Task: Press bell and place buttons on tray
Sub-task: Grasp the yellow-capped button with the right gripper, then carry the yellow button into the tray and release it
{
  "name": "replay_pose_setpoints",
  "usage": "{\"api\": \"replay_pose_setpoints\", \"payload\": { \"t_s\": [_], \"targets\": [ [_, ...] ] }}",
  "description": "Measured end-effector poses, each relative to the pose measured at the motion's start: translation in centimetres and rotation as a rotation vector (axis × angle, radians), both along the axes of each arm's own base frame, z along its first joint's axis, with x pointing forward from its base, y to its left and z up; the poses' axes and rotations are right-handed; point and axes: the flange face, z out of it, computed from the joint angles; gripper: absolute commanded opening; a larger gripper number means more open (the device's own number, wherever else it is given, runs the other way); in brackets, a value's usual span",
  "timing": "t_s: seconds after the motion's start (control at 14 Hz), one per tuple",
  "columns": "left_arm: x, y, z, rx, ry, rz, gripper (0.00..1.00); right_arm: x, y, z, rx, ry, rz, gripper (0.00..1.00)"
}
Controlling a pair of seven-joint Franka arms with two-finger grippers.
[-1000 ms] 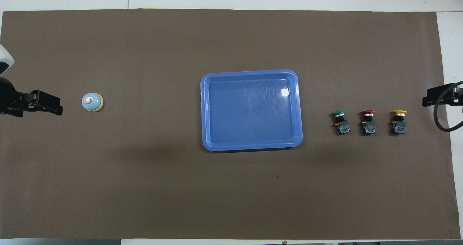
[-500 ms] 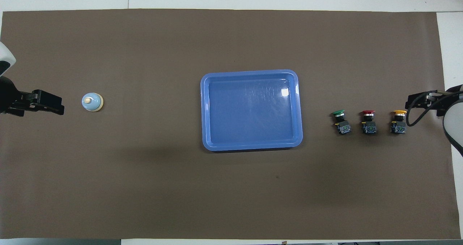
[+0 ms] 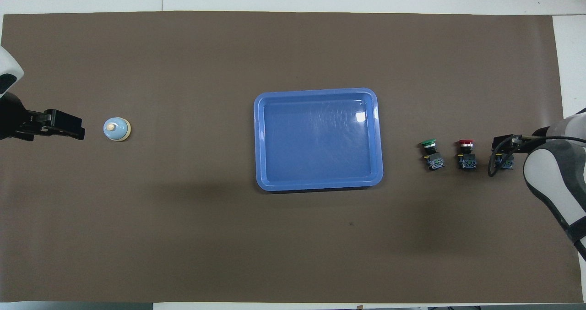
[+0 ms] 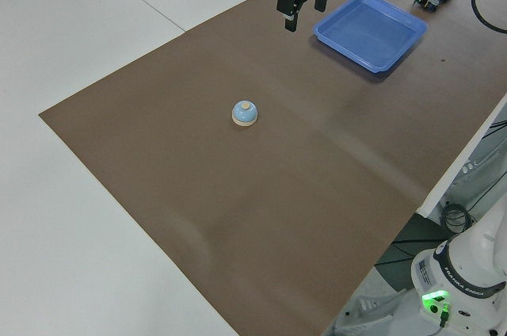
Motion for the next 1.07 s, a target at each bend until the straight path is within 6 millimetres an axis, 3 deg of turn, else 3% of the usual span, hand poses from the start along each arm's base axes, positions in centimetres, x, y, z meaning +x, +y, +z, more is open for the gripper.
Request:
{"api": "replay_pose_setpoints", "payload": {
  "t_s": [0.36, 0.57, 0.64, 0.71, 0.79, 0.86, 0.93, 1.07],
  "targets": [
    [0.3, -0.1, 0.2, -0.002, -0.029, -0.001, 1.0, -1.8, -2.1, -2.7, 0.006, 0.01, 0.089, 1.0],
    [0.3, 0.0, 0.2, -0.002, -0.03, 0.0, 1.0, -1.7, -2.3, -4.3, 0.008, 0.015, 0.093, 0.97],
    [0.3, 0.1, 0.2, -0.002, -0.03, 0.003, 1.0, -1.7, -2.3, -4.8, 0.009, 0.019, 0.094, 0.87],
    [0.4, 0.3, 0.2, -0.002, -0.03, 0.006, 1.0, -1.6, -2.3, -5.2, 0.009, 0.02, 0.094, 0.67],
    [0.4, 0.4, 0.2, -0.002, -0.03, 0.008, 1.0, -1.5, -2.3, -5.5, 0.009, 0.02, 0.095, 0.37],
    [0.4, 0.5, 0.2, -0.002, -0.03, 0.01, 1.0, -1.5, -2.3, -5.8, 0.01, 0.021, 0.095, 0.13],
    [0.4, 0.6, 0.2, -0.002, -0.03, 0.011, 1.0, -1.5, -2.2, -5.9, 0.01, 0.021, 0.096, 0.0],
    [0.4, 0.6, 0.2, -0.002, -0.03, 0.011, 1.0, -1.2, -2.1, -5.8, 0.007, 0.013, 0.102, 0.0]
  ]
}}
